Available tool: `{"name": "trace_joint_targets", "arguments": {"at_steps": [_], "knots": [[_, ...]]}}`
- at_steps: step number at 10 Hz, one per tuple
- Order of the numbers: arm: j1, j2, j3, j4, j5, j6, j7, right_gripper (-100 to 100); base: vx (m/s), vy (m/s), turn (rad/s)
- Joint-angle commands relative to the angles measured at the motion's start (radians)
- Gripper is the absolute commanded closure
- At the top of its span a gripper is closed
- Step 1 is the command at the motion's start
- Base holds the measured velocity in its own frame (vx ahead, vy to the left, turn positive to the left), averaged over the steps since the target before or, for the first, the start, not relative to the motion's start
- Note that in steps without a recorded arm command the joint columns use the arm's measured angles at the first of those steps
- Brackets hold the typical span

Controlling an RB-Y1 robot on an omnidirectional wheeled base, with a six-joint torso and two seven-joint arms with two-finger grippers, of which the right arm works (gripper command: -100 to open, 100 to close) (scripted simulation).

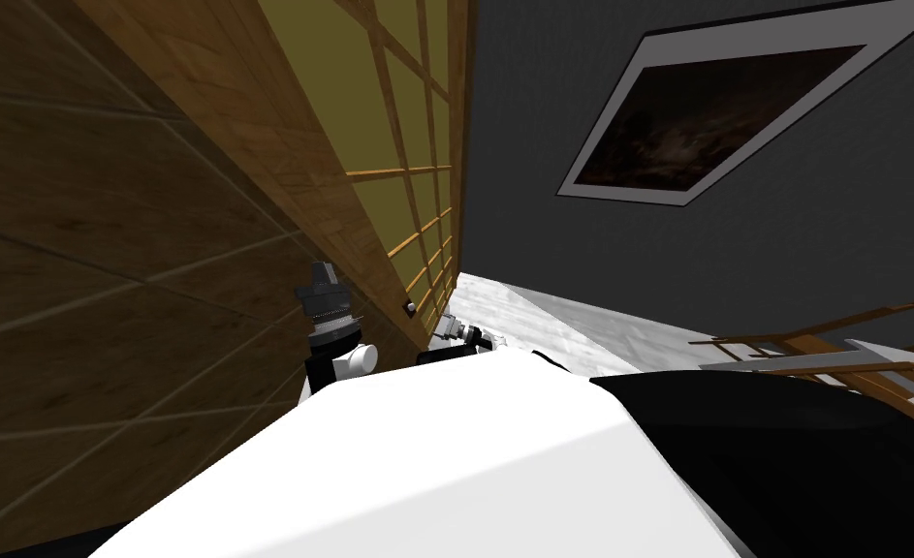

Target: Pull the door open

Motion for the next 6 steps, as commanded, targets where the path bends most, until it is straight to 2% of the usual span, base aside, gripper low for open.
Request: {"name": "trace_joint_targets", "arguments": {"at_steps": [1, 6], "knots": [[0.0, 0.0, 0.001, 0.001, 0.001, 0.0, 0.001, -100, 0.0, 0.0, 0.0], [0.0, 0.0, 0.001, 0.001, 0.001, 0.0, 0.001, -100, 0.0, 0.0, 0.0]]}}
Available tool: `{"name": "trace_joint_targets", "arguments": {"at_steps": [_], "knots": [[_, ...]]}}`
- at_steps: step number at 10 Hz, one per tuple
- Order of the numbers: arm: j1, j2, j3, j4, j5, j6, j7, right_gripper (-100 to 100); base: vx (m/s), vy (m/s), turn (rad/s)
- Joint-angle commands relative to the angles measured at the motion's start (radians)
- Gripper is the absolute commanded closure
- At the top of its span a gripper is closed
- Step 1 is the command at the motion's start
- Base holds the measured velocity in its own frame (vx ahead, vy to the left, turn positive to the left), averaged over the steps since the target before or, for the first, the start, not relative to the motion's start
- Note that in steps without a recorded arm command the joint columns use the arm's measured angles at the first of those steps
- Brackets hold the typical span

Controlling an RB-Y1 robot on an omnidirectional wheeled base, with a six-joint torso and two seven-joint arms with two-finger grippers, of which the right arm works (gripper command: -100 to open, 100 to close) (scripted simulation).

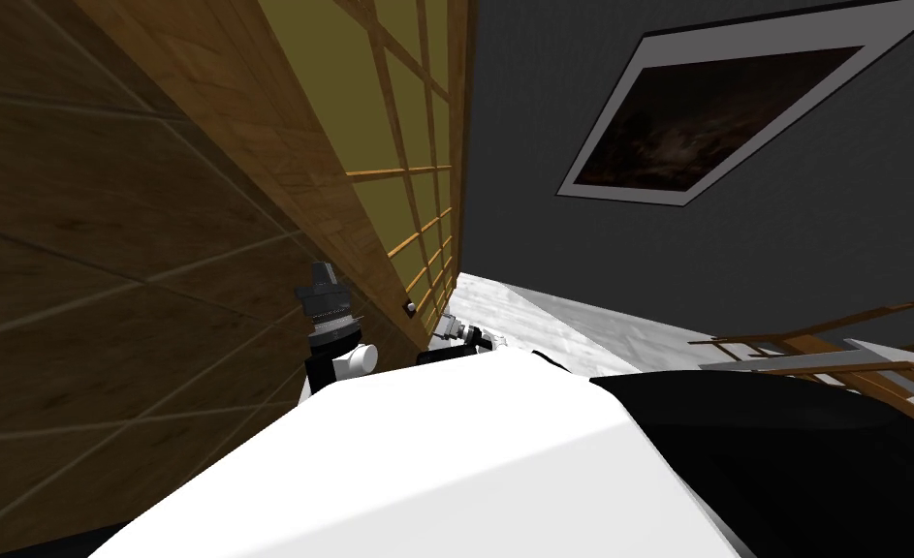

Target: Pull the door open

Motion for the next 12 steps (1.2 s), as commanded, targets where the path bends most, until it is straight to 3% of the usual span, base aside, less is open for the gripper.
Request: {"name": "trace_joint_targets", "arguments": {"at_steps": [1, 2, 4, 12], "knots": [[0.0, 0.0, 0.0, 0.0, 0.0, 0.0, 0.0, -100, 0.003, -0.005, 0.013], [0.0, 0.0, 0.0, 0.0, 0.0, 0.0, 0.0, -100, 0.009, -0.014, 0.04], [0.009, -0.009, -0.007, -0.009, -0.058, 0.022, 0.03, -100, -0.054, -0.044, 0.315], [0.033, -0.033, -0.027, -0.032, -0.216, 0.082, 0.111, -100, -0.054, -0.013, 0.196]]}}
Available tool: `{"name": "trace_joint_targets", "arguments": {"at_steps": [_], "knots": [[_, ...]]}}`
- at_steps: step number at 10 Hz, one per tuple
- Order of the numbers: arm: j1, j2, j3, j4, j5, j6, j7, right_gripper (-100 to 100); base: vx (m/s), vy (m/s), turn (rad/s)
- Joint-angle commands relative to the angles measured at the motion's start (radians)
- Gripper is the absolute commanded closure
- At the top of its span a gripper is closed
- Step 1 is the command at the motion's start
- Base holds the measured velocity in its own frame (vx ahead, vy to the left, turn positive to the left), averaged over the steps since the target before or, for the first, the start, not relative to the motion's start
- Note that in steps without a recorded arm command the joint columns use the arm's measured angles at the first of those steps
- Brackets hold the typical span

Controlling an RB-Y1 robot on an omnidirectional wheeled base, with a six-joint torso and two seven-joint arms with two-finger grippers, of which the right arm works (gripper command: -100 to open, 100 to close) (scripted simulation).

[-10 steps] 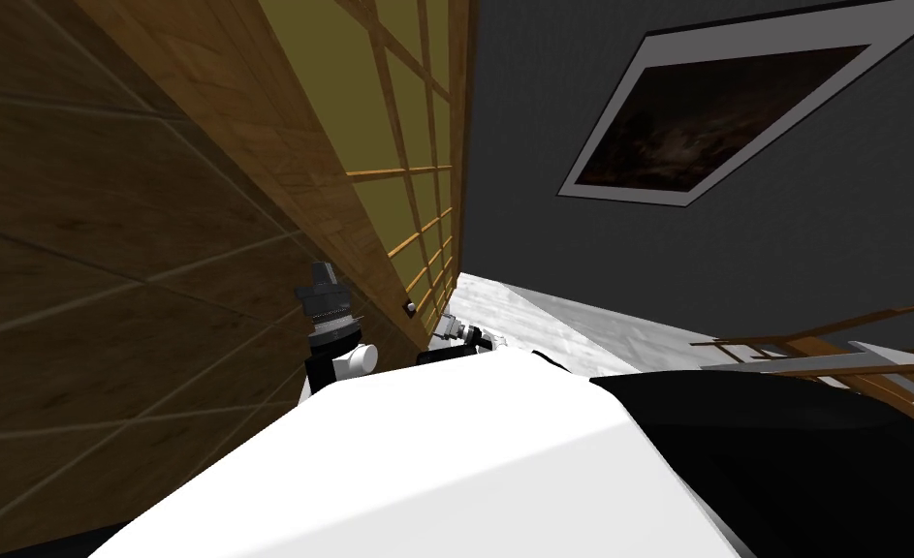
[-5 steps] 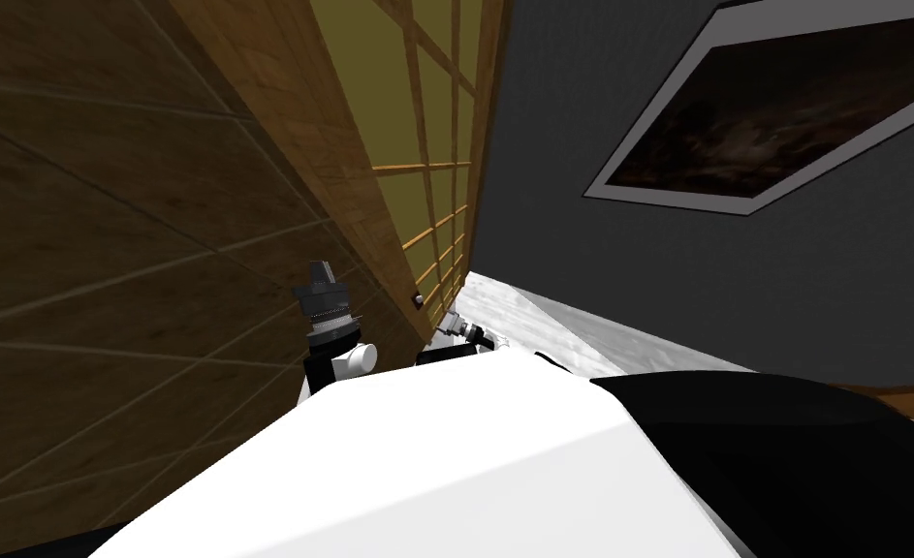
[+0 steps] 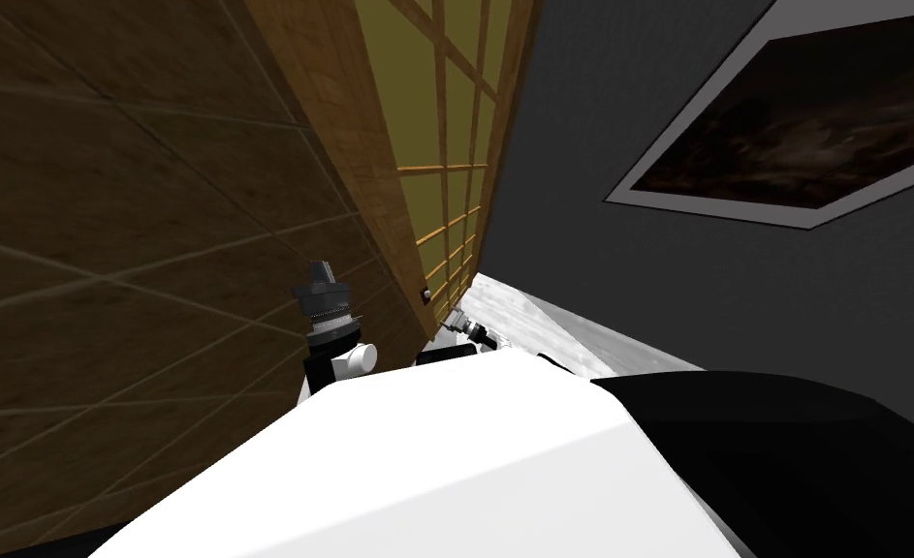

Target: Pull the door open

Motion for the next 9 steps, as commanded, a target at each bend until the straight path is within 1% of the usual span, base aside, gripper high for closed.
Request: {"name": "trace_joint_targets", "arguments": {"at_steps": [1, 5, 8, 9], "knots": [[0.003, -0.005, -0.005, 0.002, -0.037, 0.012, 0.02, -100, -0.023, -0.019, 0.215], [0.015, -0.018, -0.016, -0.011, -0.121, 0.044, 0.063, -100, -0.011, -0.021, 0.207], [0.024, -0.026, -0.023, -0.019, -0.174, 0.064, 0.091, -100, 0.007, -0.029, 0.18], [0.028, -0.03, -0.026, -0.023, -0.202, 0.075, 0.105, -100, 0.024, -0.046, 0.301]]}}
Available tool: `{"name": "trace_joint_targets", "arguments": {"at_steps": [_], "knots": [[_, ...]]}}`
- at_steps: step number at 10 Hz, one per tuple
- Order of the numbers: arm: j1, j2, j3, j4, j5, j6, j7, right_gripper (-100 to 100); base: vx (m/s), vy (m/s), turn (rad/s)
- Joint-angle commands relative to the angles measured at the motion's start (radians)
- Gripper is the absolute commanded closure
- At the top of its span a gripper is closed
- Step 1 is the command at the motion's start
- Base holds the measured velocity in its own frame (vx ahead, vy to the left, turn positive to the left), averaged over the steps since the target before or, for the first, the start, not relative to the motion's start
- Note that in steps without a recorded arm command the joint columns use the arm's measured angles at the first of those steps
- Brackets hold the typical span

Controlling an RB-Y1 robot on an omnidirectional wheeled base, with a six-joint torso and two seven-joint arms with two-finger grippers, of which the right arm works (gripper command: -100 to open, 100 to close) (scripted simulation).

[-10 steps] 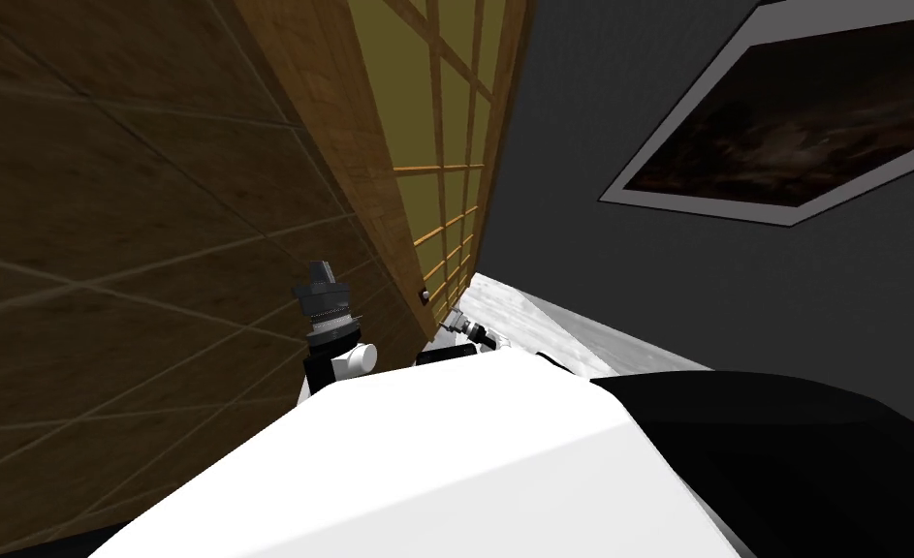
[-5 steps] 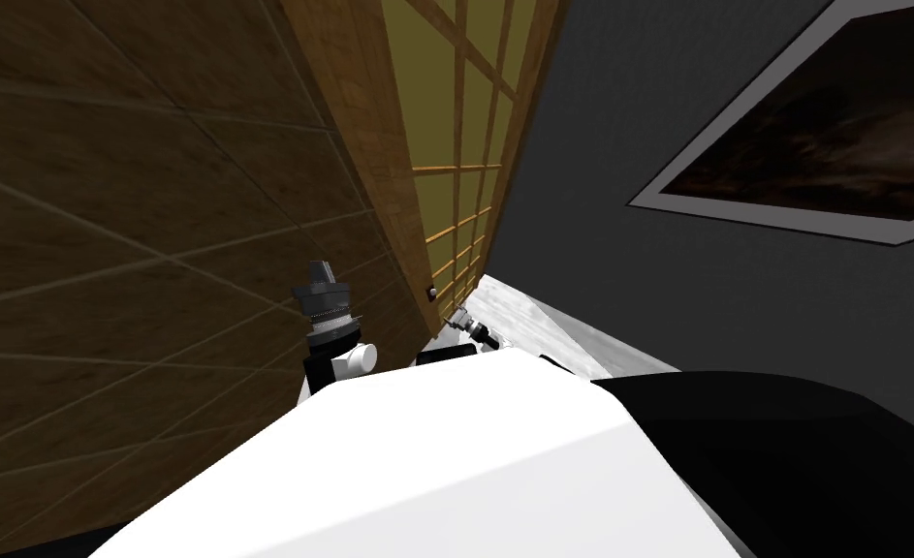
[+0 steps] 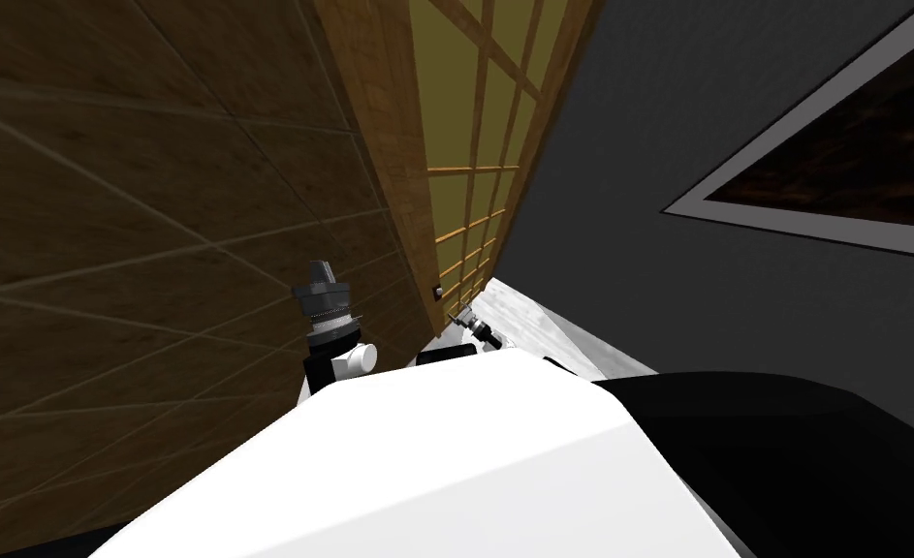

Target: Pull the door open

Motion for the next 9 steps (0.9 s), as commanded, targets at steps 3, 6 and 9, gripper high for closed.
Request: {"name": "trace_joint_targets", "arguments": {"at_steps": [3, 6, 9], "knots": [[0.003, -0.002, -0.006, 0.007, -0.036, 0.008, 0.022, -100, 0.014, -0.048, 0.15], [0.032, -0.001, -0.087, 0.002, -0.024, -0.001, 0.014, -100, -0.13, 0.047, 0.248], [0.053, 0.001, -0.145, -0.002, -0.014, -0.007, 0.006, -100, -0.093, 0.065, 0.187]]}}
